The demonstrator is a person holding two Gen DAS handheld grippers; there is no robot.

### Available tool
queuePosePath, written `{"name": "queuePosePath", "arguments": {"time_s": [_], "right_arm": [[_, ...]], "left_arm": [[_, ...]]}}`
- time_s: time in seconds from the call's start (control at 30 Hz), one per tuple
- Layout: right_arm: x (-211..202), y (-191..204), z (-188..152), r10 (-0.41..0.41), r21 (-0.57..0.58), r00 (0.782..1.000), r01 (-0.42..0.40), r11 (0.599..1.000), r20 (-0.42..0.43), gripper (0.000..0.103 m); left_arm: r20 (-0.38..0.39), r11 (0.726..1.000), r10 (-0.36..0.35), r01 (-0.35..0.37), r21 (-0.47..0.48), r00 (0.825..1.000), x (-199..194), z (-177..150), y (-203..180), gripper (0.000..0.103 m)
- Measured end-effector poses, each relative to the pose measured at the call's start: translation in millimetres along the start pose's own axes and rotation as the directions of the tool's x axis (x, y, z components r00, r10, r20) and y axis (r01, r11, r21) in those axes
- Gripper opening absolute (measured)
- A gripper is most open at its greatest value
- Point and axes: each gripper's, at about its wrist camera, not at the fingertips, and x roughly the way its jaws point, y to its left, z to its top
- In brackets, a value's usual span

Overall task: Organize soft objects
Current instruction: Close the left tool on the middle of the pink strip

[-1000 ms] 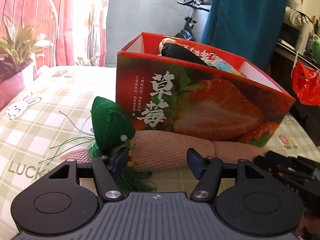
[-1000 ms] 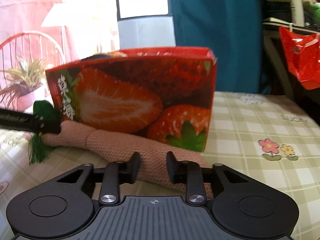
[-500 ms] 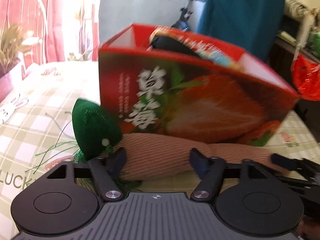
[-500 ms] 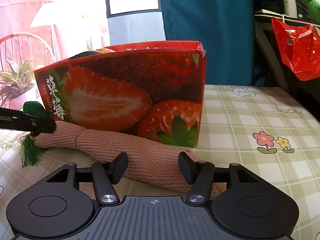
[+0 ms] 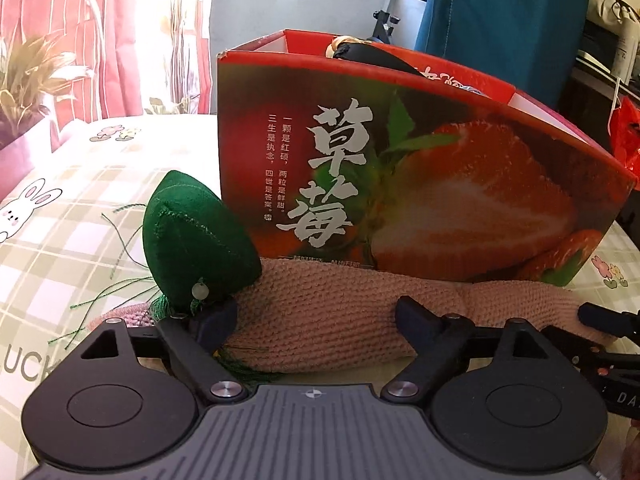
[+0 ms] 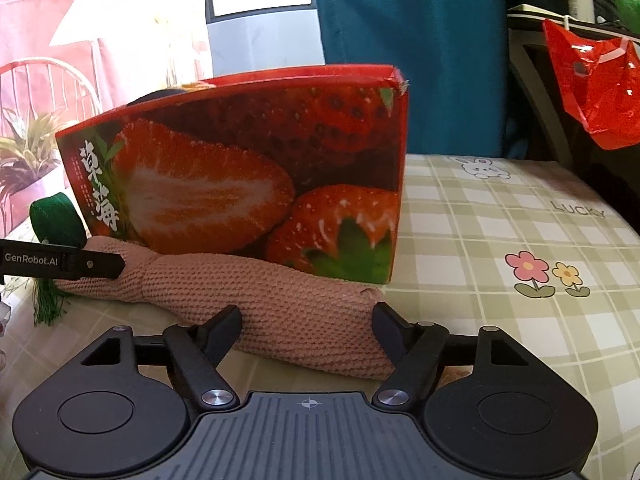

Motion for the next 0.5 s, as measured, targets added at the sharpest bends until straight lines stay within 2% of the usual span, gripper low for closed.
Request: {"name": "queuePosePath", "arguments": {"time_s": [0.2, 0.3, 0.33, 0.4, 0.43, 0.47, 0.5], "right_arm": [[2, 1, 0, 0.033, -0.008, 0.999, -0.033, 0.999, -0.007, 0.068], [0, 2, 0, 0.051, -0.014, 0.999, -0.051, 0.999, -0.002, 0.058], [0, 3, 0, 0.057, -0.022, 0.998, -0.057, 0.998, -0.002, 0.053], [-1, 6, -1, 0.069, -0.039, 0.998, -0.069, 0.997, 0.0, 0.044], [-1, 6, -1, 0.075, -0.043, 0.997, -0.075, 0.996, 0.0, 0.039], [-1, 6, -1, 0.082, -0.044, 0.997, -0.082, 0.996, 0.0, 0.034], [-2, 6, -1, 0.091, -0.043, 0.996, -0.09, 0.995, 0.0, 0.031]], "left_arm": [[0.0, 0.999, -0.031, 0.031, 0.027, 1.0, -5, -3, -7, 0.079], [0.005, 0.998, -0.044, 0.043, 0.036, 0.999, -7, -7, -7, 0.074], [0.008, 0.998, -0.049, 0.049, 0.037, 0.999, -8, -9, -8, 0.069], [0.009, 0.997, -0.072, 0.072, 0.038, 0.997, -12, -11, -10, 0.05], [0.006, 0.995, -0.095, 0.094, 0.035, 0.995, -13, -11, -11, 0.034], [0.001, 0.993, -0.114, 0.113, 0.031, 0.994, -14, -12, -13, 0.027], [-0.001, 0.993, -0.115, 0.115, 0.032, 0.993, -16, -13, -15, 0.026]]}}
